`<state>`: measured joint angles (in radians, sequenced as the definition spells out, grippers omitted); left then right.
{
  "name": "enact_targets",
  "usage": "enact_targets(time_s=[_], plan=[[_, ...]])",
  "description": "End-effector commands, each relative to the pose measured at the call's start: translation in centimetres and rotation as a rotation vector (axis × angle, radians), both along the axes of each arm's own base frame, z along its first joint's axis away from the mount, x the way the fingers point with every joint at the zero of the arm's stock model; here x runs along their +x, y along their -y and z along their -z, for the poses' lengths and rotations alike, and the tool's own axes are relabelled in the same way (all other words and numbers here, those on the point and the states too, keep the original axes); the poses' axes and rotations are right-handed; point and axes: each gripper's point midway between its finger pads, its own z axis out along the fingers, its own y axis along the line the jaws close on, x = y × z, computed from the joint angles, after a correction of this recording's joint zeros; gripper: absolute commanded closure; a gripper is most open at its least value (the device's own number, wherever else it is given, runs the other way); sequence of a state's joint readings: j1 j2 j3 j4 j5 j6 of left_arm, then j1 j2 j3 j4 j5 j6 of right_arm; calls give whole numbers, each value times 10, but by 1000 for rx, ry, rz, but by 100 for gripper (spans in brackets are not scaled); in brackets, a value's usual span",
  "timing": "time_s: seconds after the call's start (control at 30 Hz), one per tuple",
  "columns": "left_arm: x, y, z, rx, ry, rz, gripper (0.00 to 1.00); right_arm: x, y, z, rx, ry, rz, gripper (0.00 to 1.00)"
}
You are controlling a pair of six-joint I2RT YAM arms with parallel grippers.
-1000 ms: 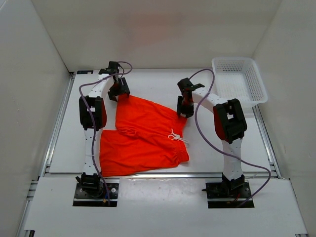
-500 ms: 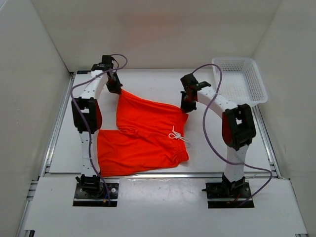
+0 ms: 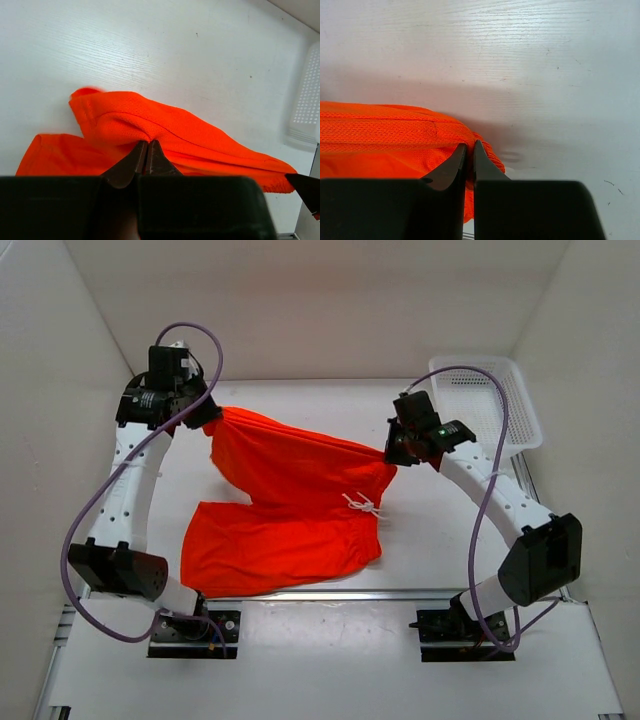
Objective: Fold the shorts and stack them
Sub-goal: Flatten the shorts out
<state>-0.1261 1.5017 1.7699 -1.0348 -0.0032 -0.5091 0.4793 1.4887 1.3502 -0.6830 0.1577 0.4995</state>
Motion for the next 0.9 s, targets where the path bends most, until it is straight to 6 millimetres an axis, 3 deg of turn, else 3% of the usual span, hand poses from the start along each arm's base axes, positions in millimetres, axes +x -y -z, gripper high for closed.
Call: enact_targets(time_s=[0.0,0.07,0.13,0.17,0.2,0.23,0.27,0.3,0.33,0.37,0.4,0.43,0.47,0.5,0.53,0.57,0.6,0.63,0.67,0.7,0.73,0.77,0.83,0.87], plan=[[13,-13,15,62,-33,-84,90,0,21,4,-71,1,65,100],[22,-9,10,59,-18,-91,90,6,20,2,-76,7,71,100],[48,-5,24,63,-37,-91,90,19,16,0,-81,13,77,100],[64,-3,13,62,3,-86,90,24,15,1,-91,15,84,100],[78,-3,17,69,2,-94,90,30,14,3,-100,15,91,100],[103,-3,49,105,-57,-94,90,48,12,8,-112,17,108,100],[119,-4,58,118,-62,-106,90,58,10,10,-124,26,109,100],[142,-8,41,147,4,-125,82,72,14,31,-160,-11,132,100],[168,-7,86,171,-59,-130,62,84,19,36,-164,-18,153,91],[168,-7,103,193,-121,-117,24,102,17,23,-147,12,166,80],[182,-5,73,177,-46,-123,0,102,14,37,-163,-41,155,71],[183,-2,81,172,-72,-110,0,107,19,30,-156,-29,169,42],[183,-2,92,177,-100,-108,0,109,19,26,-158,-20,161,26],[184,-2,80,170,-65,-110,0,108,19,24,-155,-3,156,15],[176,-7,102,182,-123,-99,0,105,21,13,-142,23,157,5],[166,-8,64,166,-40,-106,0,95,18,20,-142,8,142,3],[161,-9,58,170,-18,-100,0,91,20,20,-148,7,134,3],[152,-20,70,169,-50,-112,0,86,21,13,-135,14,129,3],[140,-22,49,170,-16,-109,0,80,23,14,-137,10,128,3],[134,-29,46,164,-19,-117,0,66,22,15,-130,-1,109,3],[125,-37,55,188,-50,-107,0,57,16,16,-114,-11,83,5],[106,-39,47,199,-64,-97,0,48,12,17,-97,-22,72,7],[83,-41,53,212,-102,-86,0,19,3,20,-64,-49,33,10],[60,-43,83,224,-191,-77,0,7,-3,24,-35,-73,9,10]])
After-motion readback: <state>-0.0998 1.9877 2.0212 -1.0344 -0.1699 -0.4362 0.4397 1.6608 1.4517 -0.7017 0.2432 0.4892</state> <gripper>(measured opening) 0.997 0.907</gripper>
